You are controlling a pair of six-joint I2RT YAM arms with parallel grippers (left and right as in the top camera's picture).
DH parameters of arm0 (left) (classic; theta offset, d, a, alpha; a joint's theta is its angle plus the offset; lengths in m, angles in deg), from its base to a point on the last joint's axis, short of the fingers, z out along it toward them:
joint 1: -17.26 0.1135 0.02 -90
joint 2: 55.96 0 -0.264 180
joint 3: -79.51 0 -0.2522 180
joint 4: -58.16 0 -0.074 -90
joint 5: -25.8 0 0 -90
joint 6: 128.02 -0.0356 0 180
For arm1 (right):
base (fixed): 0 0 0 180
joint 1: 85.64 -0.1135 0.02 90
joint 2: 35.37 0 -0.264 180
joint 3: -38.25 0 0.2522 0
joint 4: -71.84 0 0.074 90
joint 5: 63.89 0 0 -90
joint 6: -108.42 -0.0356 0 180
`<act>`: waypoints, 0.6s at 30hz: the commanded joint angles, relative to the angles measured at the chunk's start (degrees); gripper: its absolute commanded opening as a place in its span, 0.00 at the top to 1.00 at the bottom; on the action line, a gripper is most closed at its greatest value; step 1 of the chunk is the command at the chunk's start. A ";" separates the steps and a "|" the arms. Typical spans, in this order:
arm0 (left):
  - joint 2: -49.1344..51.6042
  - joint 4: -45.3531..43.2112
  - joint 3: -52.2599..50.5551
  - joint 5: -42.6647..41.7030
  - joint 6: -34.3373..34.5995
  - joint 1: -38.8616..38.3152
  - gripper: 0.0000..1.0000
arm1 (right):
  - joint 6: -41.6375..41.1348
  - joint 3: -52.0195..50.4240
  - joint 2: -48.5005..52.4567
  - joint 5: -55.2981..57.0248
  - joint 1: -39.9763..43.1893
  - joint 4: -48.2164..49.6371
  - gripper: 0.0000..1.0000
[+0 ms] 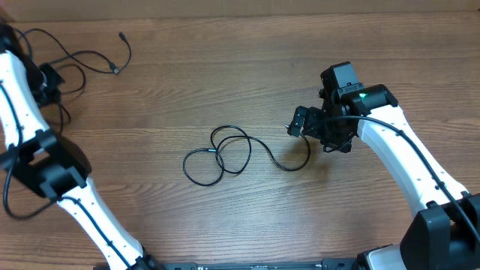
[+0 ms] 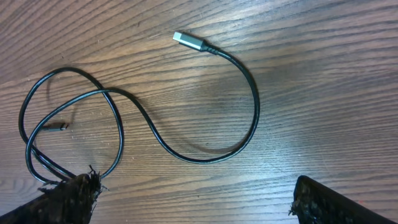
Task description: Untangle cables
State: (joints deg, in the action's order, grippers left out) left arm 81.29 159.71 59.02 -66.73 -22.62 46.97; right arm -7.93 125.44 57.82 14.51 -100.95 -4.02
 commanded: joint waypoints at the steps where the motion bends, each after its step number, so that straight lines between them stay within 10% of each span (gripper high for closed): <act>1: -11.43 1.38 0.76 -5.92 -4.28 -0.46 0.96 | -0.24 0.76 0.17 -0.11 0.26 0.26 0.00; 18: -21.33 0.20 0.72 -29.77 -38.66 -0.48 0.96 | -0.24 0.76 0.17 -0.13 0.26 0.22 0.00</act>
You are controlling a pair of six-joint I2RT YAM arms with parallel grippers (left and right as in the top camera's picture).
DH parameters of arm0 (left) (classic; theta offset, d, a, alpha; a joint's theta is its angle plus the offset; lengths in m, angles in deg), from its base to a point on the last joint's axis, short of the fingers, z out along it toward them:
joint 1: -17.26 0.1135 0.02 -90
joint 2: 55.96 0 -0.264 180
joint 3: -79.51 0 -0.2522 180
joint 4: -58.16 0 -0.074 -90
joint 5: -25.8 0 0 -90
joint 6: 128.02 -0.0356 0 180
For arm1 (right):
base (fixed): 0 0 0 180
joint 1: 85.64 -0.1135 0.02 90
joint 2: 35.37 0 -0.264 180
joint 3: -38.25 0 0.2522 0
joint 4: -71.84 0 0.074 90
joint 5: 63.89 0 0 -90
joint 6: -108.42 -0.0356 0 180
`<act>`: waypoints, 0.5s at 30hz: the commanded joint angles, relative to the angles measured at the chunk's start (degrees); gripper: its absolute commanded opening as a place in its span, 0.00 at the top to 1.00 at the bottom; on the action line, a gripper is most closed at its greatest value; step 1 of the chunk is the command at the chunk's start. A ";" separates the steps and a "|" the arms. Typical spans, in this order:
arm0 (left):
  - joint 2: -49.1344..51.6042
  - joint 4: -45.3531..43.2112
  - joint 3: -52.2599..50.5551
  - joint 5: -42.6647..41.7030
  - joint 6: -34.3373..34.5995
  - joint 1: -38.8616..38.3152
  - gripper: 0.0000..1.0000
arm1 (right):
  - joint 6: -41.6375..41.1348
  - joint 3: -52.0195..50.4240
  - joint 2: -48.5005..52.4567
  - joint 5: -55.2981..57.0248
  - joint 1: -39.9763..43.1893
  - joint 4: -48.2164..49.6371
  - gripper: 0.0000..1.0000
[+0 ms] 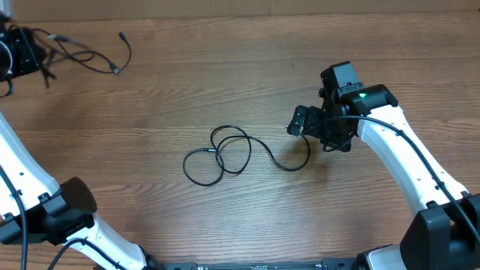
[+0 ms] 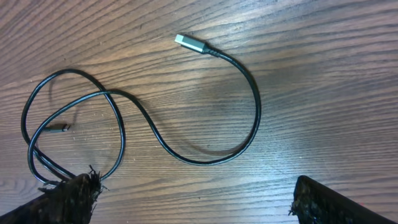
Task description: Untangle cables
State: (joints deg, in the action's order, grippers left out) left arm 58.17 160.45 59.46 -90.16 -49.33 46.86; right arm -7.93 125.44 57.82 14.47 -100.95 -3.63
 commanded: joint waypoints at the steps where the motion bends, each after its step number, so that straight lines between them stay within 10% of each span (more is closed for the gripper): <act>1: 2.54 -0.50 0.26 -6.34 -14.93 -0.35 0.96 | -0.24 0.76 0.17 -0.09 0.26 -0.37 0.00; 15: 16.37 -2.99 0.22 -0.74 -39.15 2.14 0.96 | -0.24 0.76 0.17 -0.09 0.26 -1.92 0.00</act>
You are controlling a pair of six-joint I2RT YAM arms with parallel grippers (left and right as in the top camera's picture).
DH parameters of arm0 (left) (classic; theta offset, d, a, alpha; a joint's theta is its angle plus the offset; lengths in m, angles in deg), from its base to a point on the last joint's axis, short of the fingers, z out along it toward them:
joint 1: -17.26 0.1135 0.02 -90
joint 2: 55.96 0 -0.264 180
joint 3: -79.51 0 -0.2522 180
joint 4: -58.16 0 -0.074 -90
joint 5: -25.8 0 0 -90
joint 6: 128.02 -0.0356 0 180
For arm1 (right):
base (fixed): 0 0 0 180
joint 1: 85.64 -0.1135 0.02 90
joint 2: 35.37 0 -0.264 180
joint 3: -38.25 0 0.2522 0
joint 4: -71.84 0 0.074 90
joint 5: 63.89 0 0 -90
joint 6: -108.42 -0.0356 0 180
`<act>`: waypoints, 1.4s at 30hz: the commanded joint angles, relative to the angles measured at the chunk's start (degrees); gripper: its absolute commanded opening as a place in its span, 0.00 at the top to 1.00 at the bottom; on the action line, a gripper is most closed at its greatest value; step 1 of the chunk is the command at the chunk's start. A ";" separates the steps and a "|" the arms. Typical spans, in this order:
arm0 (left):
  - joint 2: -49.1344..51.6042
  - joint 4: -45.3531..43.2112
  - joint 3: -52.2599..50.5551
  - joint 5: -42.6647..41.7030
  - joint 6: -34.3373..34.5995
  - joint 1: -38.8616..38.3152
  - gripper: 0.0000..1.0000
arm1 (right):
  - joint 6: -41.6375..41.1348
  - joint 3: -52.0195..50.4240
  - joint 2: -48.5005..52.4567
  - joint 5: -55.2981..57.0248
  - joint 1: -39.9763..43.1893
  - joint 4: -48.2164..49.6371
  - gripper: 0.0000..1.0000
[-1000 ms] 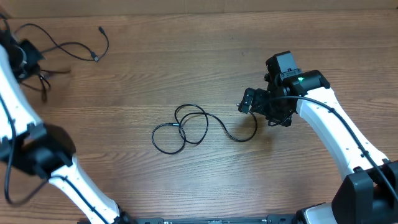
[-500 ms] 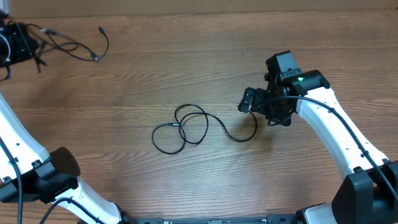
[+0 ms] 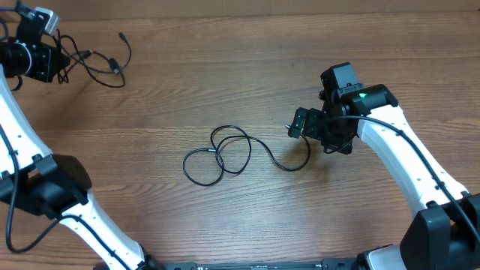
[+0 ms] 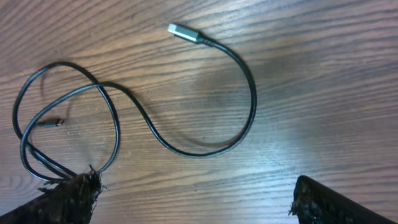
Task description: Untangle cables
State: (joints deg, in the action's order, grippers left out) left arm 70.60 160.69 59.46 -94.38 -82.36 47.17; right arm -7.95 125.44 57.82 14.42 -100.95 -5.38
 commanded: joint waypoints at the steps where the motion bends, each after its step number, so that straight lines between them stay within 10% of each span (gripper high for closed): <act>1: 4.98 -4.15 0.22 3.87 -5.81 2.38 0.96 | -0.22 0.76 0.17 -0.04 0.26 -0.20 0.00; 19: 17.88 -12.24 0.20 3.67 -6.12 14.75 0.92 | -0.26 0.76 0.17 -0.70 0.26 -0.15 0.00; 21: 17.88 -13.68 0.20 3.54 -4.81 16.02 0.59 | -0.28 0.76 0.17 -1.53 0.26 -0.04 0.00; 22: 17.88 -14.27 0.20 3.43 -3.76 16.57 0.00 | -0.48 0.76 0.17 -1.70 0.26 -0.02 0.00; 37: 17.99 -12.20 0.20 -22.49 7.23 17.31 0.00 | -1.11 0.76 0.17 -4.52 0.26 0.02 0.00; 42: 18.10 -9.35 0.20 -12.81 8.22 13.53 0.00 | -1.09 0.76 0.17 -4.52 0.26 0.28 0.00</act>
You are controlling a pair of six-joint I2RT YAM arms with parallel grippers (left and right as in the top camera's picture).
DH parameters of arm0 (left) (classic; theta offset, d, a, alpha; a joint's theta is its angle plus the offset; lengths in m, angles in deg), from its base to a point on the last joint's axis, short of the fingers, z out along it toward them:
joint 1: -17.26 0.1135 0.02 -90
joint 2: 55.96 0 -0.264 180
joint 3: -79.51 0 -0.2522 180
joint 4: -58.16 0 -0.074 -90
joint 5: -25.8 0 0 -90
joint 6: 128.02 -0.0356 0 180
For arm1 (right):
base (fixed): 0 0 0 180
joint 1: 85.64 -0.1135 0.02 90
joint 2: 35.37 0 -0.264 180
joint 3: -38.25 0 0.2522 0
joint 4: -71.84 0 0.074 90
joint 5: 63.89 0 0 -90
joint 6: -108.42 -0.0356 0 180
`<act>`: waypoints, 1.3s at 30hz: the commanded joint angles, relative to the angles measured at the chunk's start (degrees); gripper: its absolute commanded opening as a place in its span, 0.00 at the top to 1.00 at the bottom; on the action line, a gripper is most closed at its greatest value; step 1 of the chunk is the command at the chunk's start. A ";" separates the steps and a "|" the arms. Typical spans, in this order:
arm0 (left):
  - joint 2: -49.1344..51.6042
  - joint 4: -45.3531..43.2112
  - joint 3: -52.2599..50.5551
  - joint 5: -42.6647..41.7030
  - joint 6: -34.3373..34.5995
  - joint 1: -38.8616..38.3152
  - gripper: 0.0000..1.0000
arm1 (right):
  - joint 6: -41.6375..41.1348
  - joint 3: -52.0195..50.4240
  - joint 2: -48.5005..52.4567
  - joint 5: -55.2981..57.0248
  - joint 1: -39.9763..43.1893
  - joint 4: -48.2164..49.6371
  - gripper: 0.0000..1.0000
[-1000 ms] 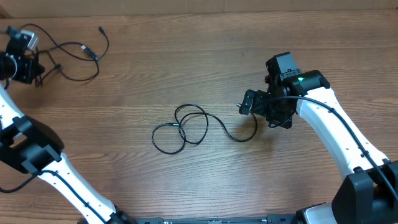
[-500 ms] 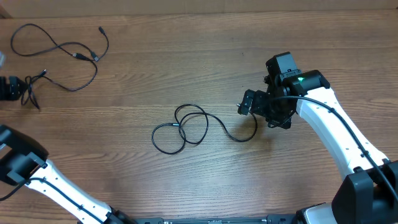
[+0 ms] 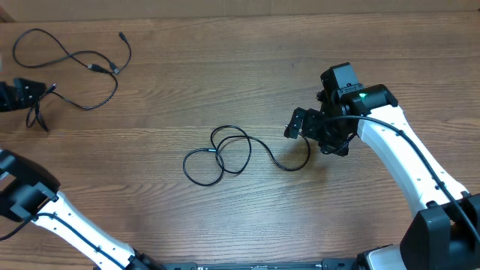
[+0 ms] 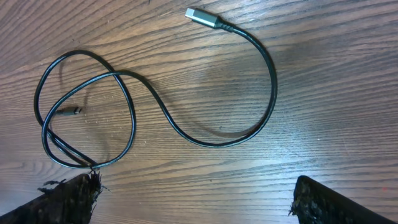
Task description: Untangle cables
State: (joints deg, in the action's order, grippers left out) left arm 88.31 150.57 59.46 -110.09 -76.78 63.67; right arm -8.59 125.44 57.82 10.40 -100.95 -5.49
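Observation:
A black cable (image 3: 225, 154) lies in loose crossing loops mid-table; in the right wrist view these loops (image 4: 87, 112) sit at the left and the silver plug (image 4: 202, 17) at the top. My right gripper (image 3: 306, 129) hovers open just right of that cable's plug end, fingers (image 4: 68, 199) wide apart over bare wood, nothing between them. A second, thinner black cable (image 3: 75, 60) is spread across the far left of the table. My left gripper (image 3: 22, 96) is at the left edge, and two strands of that thin cable run into its tip, so it looks shut on it.
The wooden table (image 3: 247, 60) carries only the two cables. The left arm's white links (image 3: 45, 206) cross the lower left corner, and the right arm (image 3: 405, 165) reaches in from the lower right.
My left gripper has moved from the top left corner down to the left edge, and the thin cable now lies stretched out in open curves. The right gripper has shifted only slightly.
The left gripper first held the thin cable bunched at the left edge. It was then in the far top left corner, then a little to the right, the cable still gathered. Now the cable lies spread out. The right gripper stayed open by the middle cable throughout.

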 commanded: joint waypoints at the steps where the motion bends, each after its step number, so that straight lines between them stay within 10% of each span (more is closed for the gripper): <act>1: 0.44 0.76 0.20 6.54 4.48 -3.76 0.00 | -0.46 0.76 0.17 -0.50 0.26 0.42 0.00; 12: 4.94 0.63 0.09 37.38 23.67 -9.05 0.00 | -0.44 0.76 0.17 -0.48 0.26 1.11 0.00; 21: 8.22 0.15 0.07 43.98 24.63 -6.99 0.00 | -0.42 0.76 0.17 -0.46 0.26 1.68 0.00; 39: 6.91 -2.45 0.33 13.38 12.50 -4.74 0.00 | -0.42 0.76 0.17 -0.46 0.26 3.06 0.00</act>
State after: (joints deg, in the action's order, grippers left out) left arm 96.66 148.15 59.24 -86.95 -60.48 59.80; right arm -8.61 125.44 57.82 10.01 -100.95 -2.67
